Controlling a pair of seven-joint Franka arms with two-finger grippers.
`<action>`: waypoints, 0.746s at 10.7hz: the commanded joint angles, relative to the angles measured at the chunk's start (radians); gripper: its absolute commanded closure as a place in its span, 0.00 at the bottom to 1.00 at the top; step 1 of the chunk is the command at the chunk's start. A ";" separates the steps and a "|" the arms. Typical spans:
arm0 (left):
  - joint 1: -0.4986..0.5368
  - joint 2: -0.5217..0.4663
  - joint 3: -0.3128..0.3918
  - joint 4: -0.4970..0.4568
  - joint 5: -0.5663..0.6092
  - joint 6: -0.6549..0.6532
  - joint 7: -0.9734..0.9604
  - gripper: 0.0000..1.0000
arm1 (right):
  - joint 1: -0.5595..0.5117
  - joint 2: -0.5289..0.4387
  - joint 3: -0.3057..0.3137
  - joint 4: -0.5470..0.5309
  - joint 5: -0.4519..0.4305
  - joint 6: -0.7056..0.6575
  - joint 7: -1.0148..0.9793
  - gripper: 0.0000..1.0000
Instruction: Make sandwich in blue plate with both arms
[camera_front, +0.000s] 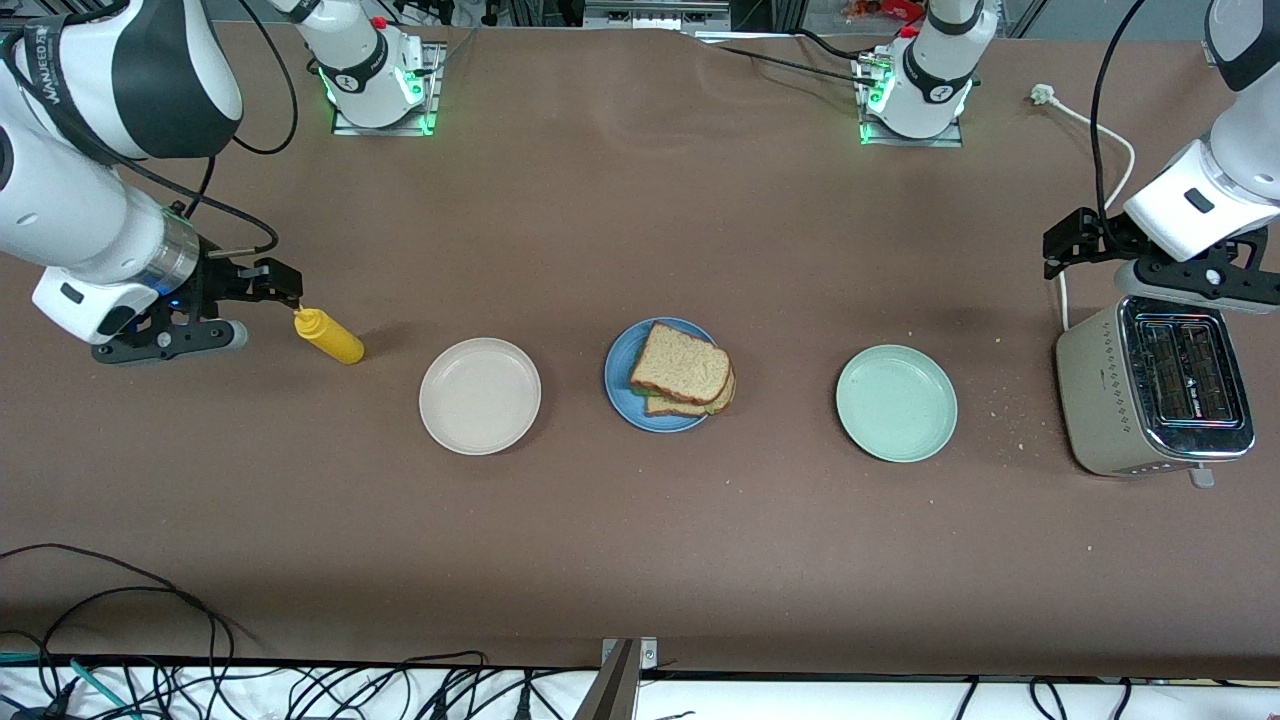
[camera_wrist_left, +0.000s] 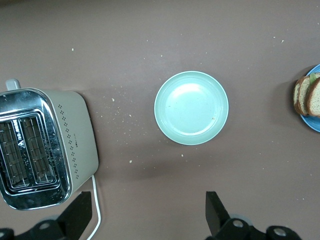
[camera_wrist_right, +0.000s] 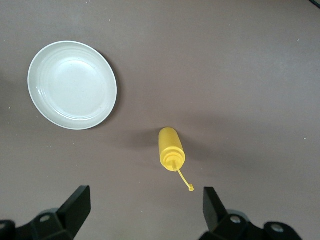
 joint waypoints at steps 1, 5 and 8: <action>0.003 -0.008 0.002 0.001 -0.014 -0.012 -0.004 0.00 | -0.011 -0.038 0.008 -0.030 0.006 0.017 0.096 0.00; 0.004 -0.005 0.002 0.001 -0.014 -0.012 -0.004 0.00 | -0.011 -0.030 0.010 -0.030 0.038 0.009 0.123 0.00; 0.004 -0.005 0.002 0.001 -0.014 -0.012 -0.004 0.00 | -0.011 -0.032 0.008 -0.029 0.073 -0.021 0.120 0.00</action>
